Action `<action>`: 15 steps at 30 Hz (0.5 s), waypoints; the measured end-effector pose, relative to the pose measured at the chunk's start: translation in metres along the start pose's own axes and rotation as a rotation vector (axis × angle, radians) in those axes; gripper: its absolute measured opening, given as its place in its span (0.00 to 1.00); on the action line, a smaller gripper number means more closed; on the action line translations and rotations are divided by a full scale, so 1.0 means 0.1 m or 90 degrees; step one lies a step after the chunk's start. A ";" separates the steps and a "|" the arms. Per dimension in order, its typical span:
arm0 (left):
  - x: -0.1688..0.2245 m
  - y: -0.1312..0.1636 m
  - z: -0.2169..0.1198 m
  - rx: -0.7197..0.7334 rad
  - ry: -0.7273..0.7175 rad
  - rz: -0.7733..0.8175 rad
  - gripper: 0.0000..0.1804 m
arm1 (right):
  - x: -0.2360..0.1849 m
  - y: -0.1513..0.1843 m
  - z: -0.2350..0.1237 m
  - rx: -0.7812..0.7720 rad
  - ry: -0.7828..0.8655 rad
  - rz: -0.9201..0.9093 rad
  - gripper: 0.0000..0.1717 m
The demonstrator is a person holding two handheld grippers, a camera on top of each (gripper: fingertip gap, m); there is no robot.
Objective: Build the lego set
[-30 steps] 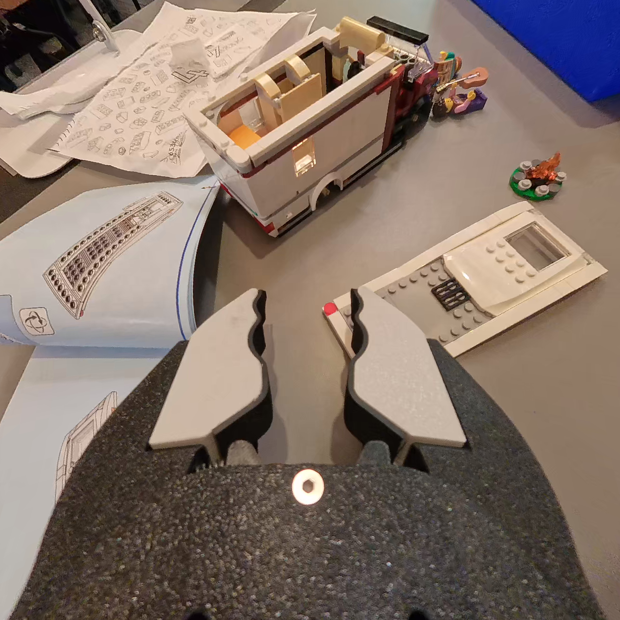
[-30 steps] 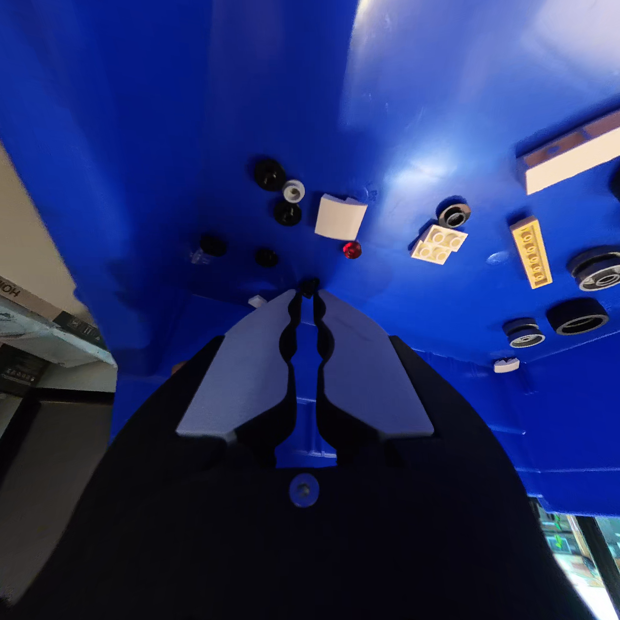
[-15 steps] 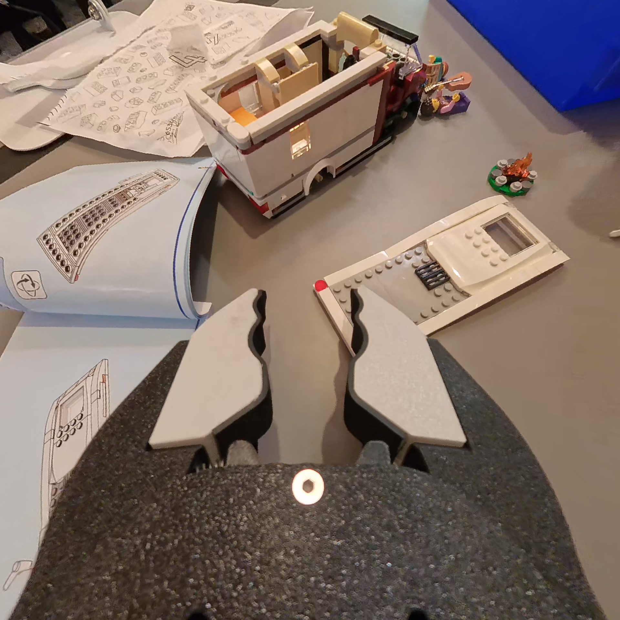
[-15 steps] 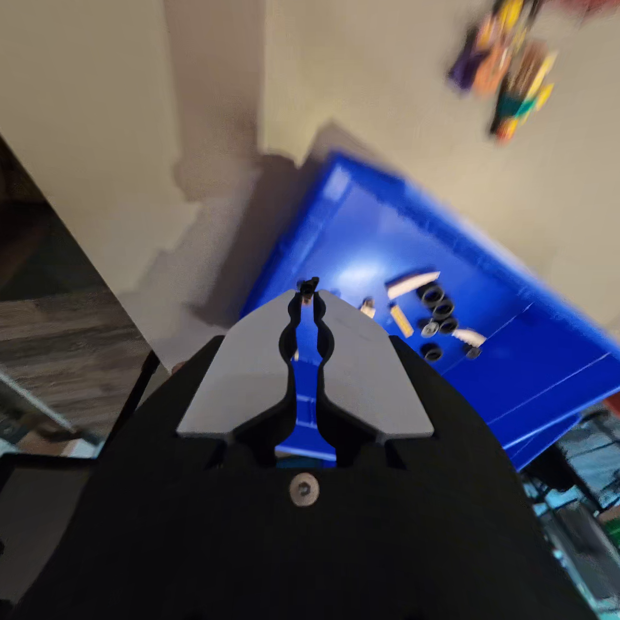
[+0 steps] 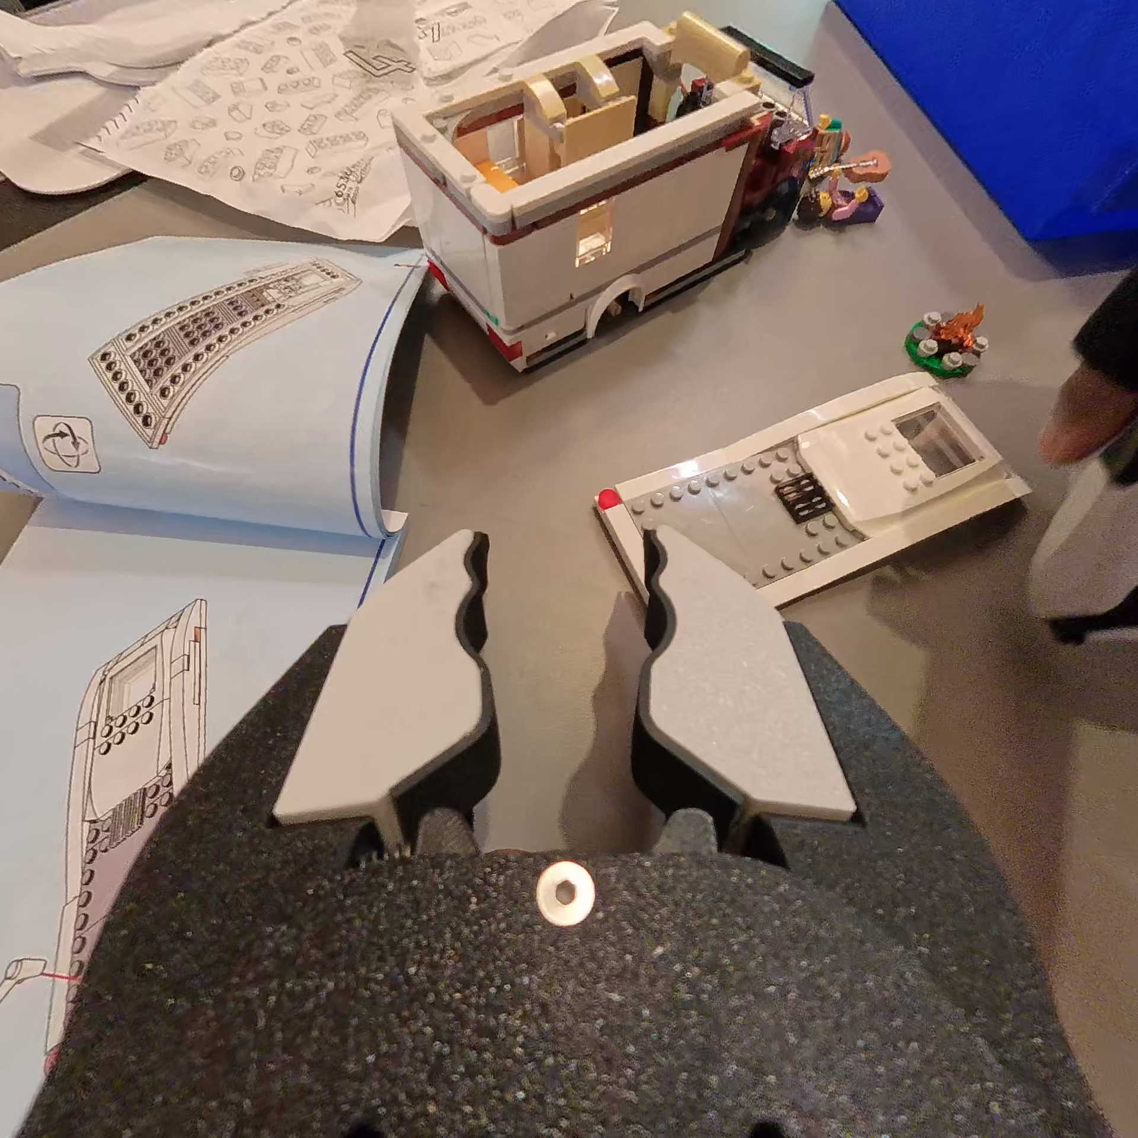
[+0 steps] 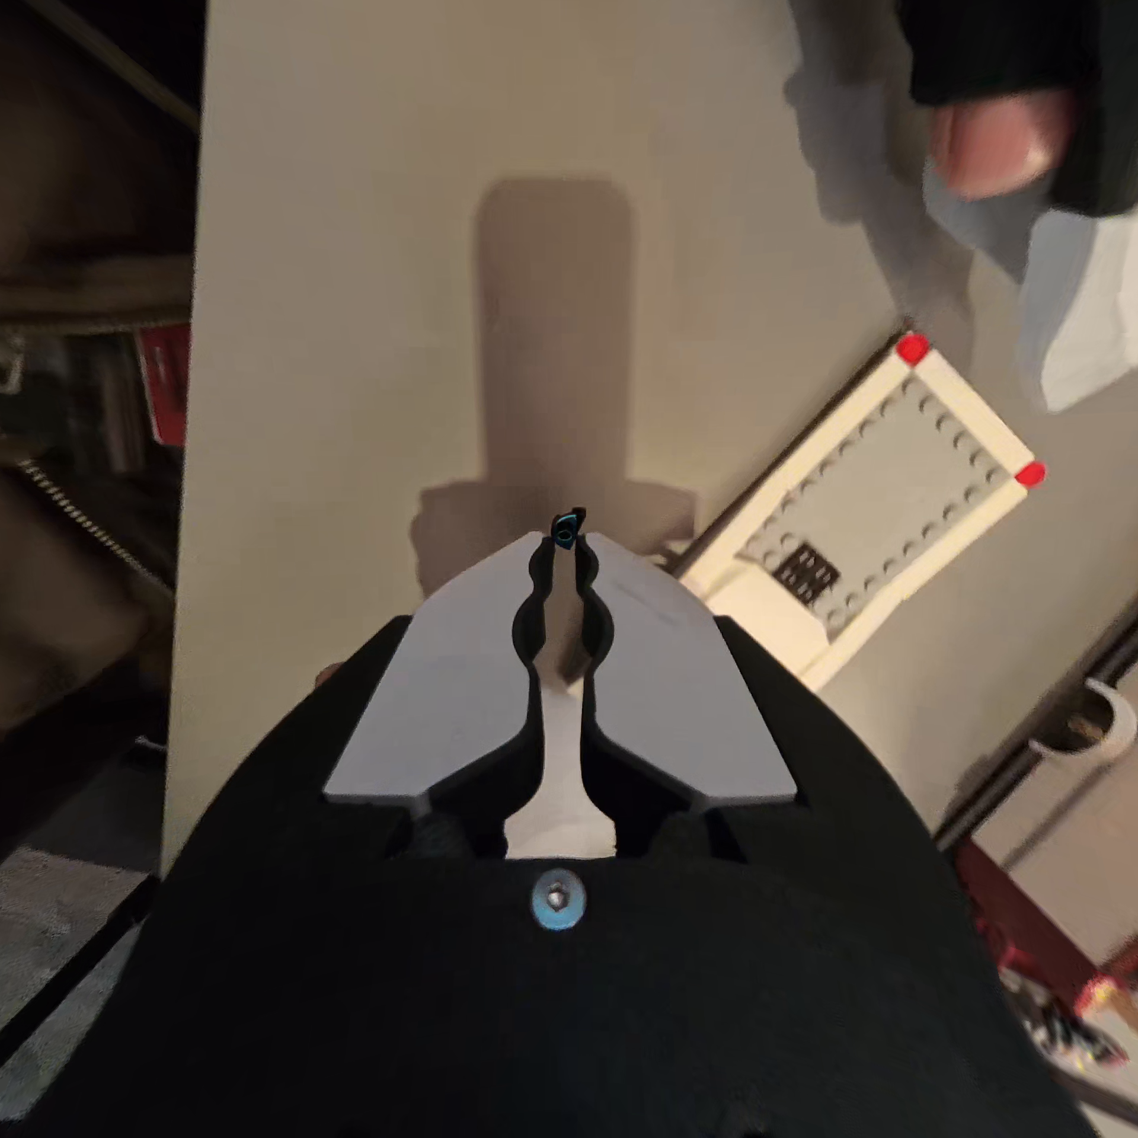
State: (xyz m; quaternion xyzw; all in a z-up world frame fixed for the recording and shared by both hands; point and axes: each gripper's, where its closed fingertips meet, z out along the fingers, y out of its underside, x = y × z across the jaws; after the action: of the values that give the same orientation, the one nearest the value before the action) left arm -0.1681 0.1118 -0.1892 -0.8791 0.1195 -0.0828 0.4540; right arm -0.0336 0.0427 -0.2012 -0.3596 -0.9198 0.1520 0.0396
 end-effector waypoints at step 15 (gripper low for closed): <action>0.01 0.02 -0.01 -0.003 0.019 -0.039 0.28 | 0.18 -0.17 0.03 0.078 0.069 0.074 0.14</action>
State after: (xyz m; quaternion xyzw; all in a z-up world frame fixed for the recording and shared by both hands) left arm -0.1680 0.1099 -0.1900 -0.8819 0.0999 -0.1097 0.4474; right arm -0.0589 0.0419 -0.1997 -0.4172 -0.8826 0.1906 0.1026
